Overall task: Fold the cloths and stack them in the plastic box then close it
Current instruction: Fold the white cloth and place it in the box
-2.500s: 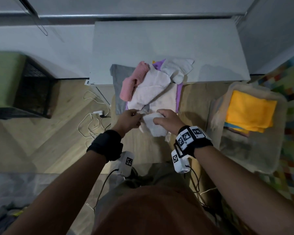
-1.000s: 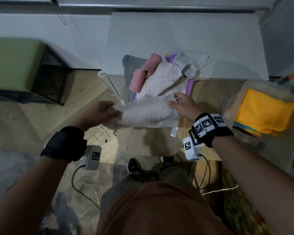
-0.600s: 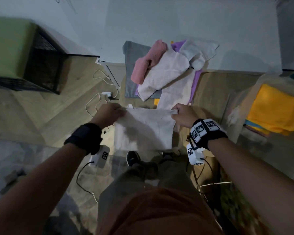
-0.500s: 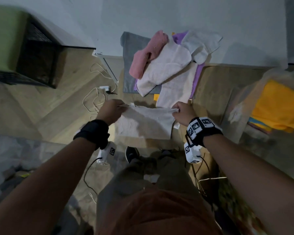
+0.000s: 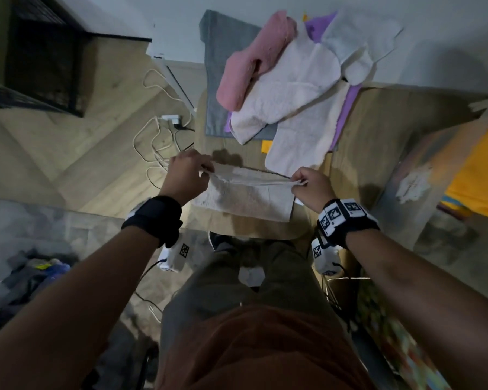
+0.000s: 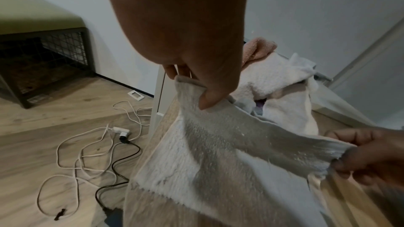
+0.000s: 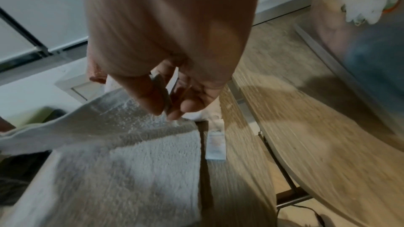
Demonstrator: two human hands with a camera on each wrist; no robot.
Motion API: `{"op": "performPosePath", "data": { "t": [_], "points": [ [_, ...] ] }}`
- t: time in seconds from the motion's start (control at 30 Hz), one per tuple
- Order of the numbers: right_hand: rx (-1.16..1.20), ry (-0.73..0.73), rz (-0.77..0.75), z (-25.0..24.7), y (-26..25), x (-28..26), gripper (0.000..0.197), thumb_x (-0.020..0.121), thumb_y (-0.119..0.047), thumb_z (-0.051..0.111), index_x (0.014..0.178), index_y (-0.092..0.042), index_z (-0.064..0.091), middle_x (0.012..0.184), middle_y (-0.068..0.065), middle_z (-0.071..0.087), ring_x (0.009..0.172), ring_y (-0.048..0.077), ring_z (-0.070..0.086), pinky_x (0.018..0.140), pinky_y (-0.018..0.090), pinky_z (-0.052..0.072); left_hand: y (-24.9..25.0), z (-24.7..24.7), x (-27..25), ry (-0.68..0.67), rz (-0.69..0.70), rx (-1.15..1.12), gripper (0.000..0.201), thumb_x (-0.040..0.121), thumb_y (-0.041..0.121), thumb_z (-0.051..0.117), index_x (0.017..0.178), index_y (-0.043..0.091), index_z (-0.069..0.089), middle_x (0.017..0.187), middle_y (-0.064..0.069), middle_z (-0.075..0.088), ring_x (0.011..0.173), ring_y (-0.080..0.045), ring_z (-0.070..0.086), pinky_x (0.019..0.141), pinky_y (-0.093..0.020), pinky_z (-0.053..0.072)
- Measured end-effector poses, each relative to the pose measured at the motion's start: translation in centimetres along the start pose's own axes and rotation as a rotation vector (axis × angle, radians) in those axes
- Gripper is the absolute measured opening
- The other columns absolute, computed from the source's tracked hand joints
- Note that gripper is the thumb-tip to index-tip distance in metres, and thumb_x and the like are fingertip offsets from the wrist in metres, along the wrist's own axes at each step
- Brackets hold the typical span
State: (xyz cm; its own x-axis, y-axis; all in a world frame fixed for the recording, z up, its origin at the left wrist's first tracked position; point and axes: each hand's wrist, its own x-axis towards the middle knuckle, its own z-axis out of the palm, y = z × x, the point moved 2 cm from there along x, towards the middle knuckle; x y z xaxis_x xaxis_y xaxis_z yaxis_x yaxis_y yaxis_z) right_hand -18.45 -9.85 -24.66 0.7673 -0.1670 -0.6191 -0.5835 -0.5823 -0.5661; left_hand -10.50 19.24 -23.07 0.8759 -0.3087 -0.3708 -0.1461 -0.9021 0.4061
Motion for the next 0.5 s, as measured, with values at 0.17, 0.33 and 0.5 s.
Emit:
{"op": "performPosePath", "data": {
  "t": [0.17,0.33,0.5],
  "points": [
    [-0.149,-0.153,-0.080,1.4,0.9,-0.7,0.016,0.074,0.002,0.067,0.079,-0.012,0.069,0.081,0.002,0.064,0.077,0.018,0.059,0.066,0.023,0.042,-0.7,1.5,-1.2,-0.200,-0.046,0.117,0.024,0.068,0.010,0.062,0.084,0.024,0.074,0.100,-0.005,0.060,0.102,-0.034,0.052,0.085,-0.041,0.040],
    [-0.306,-0.404,-0.006,3.5,1.7,-1.1,0.022,0.079,-0.004,0.061,0.090,-0.019,0.072,0.095,-0.002,0.065,0.089,0.016,0.063,0.073,0.023,0.047,-1.6,4.2,-1.6,-0.250,-0.251,-0.012,0.028,0.071,0.033,0.051,0.084,0.018,0.071,0.107,-0.009,0.055,0.111,-0.035,0.046,0.094,-0.042,0.037],
    [-0.191,-0.239,0.058,3.9,1.6,-0.8,0.021,0.083,-0.015,0.063,0.102,-0.024,0.061,0.094,-0.001,0.061,0.086,0.016,0.060,0.075,0.031,0.050,-2.4,5.8,-0.8,-0.131,-0.451,-0.174,0.066,0.078,0.031,0.071,0.128,-0.003,0.044,0.123,-0.023,0.048,0.116,-0.042,0.044,0.097,-0.048,0.035]
  ]
}}
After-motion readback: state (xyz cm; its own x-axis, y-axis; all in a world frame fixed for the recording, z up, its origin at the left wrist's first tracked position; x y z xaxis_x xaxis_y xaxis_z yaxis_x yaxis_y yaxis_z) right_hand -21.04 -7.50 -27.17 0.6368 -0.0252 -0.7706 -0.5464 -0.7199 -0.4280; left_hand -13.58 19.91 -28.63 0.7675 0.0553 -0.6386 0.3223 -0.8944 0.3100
